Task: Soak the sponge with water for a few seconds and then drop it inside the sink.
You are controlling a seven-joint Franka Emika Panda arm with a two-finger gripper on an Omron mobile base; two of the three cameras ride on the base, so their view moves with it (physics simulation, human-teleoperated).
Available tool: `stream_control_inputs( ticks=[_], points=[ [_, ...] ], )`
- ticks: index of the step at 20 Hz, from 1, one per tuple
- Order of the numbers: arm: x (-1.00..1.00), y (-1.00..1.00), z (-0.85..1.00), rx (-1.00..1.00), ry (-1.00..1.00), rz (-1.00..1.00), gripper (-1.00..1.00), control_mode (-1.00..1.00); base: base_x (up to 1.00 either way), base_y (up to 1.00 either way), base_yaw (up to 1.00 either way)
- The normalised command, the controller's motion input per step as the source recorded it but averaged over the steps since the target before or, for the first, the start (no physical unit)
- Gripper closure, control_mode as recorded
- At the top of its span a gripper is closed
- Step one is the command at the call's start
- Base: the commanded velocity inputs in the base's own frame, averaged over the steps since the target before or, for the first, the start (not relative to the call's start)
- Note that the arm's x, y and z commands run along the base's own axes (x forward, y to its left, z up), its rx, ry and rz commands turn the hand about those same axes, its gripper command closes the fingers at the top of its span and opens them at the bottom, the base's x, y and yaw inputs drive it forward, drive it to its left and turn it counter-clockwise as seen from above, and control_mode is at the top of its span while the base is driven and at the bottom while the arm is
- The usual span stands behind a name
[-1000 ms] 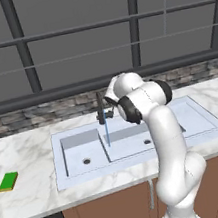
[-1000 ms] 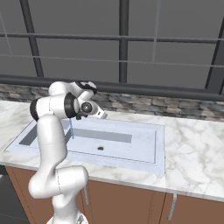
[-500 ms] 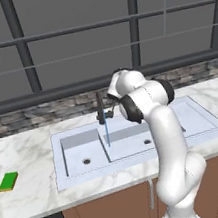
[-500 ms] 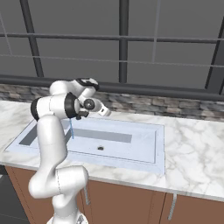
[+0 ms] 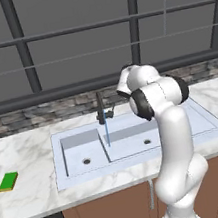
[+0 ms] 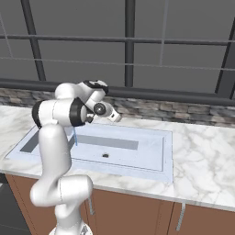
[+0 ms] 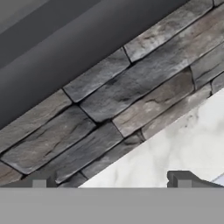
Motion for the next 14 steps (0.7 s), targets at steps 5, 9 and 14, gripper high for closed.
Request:
stream_control_inputs(
  ticks=[5,9,14],
  points=[
    [-0.65,-0.15,0.12,0.06,0.00,0.00,-1.00,-1.00,0.00,0.00,0.00],
    [-0.23,-0.07,0.10,-0.02,0.07,0.00,-1.00,-1.00,0.00,0.00,0.00],
    [-0.10,-0.05,0.18,-0.11,0.16,0.01,-1.00,-1.00,0.00,0.00,0.00]
  ],
)
